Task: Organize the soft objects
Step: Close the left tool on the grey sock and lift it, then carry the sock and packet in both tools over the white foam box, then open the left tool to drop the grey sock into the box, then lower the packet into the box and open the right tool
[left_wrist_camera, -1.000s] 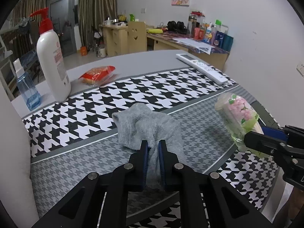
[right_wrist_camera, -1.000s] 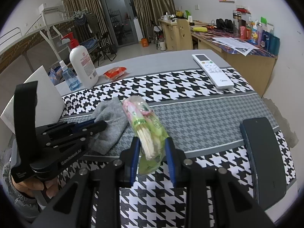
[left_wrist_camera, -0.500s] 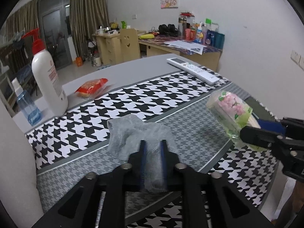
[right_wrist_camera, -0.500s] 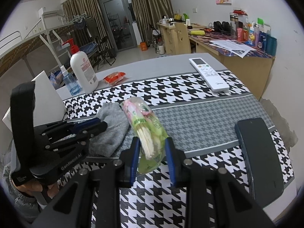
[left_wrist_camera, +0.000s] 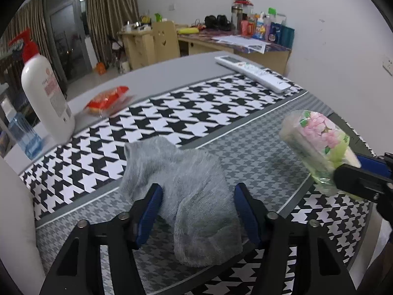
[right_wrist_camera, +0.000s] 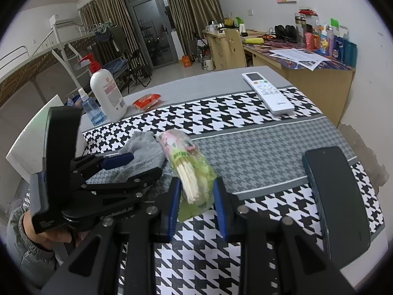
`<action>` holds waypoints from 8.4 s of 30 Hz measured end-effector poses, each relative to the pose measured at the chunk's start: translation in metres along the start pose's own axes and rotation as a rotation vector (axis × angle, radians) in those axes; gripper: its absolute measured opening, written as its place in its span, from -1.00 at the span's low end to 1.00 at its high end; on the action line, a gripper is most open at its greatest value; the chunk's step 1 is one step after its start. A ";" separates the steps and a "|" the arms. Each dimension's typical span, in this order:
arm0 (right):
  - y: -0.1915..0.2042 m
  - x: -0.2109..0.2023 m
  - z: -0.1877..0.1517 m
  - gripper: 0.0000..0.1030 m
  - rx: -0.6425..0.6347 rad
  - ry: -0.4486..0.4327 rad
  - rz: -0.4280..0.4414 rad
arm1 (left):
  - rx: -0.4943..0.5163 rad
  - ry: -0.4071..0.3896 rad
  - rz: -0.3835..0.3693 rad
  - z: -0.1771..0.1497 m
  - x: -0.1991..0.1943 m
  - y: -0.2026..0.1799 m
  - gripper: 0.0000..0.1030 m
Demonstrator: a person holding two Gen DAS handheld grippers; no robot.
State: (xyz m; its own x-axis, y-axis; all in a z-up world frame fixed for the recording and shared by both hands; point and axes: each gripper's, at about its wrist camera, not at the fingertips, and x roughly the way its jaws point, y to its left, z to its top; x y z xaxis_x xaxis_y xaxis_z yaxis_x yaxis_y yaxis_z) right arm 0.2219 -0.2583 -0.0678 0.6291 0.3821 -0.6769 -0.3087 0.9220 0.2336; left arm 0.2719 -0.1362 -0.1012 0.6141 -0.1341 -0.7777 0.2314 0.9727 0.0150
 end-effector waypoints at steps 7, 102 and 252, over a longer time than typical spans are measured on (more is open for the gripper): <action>0.000 -0.002 -0.002 -0.39 0.005 -0.008 -0.001 | 0.002 -0.002 0.030 -0.001 0.001 0.003 -0.62; 0.077 -0.033 -0.012 -0.37 -0.076 -0.116 -0.071 | -0.022 -0.355 -0.003 -0.050 -0.166 0.056 -0.72; 0.319 0.006 0.069 -0.34 -0.543 -0.169 0.305 | -0.427 -0.530 0.558 -0.096 -0.264 0.238 0.98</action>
State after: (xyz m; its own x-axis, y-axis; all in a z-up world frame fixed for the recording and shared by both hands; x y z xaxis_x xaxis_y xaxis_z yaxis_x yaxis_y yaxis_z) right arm 0.1761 0.0427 0.0509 0.5455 0.6677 -0.5065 -0.7810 0.6242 -0.0183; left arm 0.0920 0.1490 0.0474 0.8471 0.4153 -0.3315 -0.4442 0.8958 -0.0128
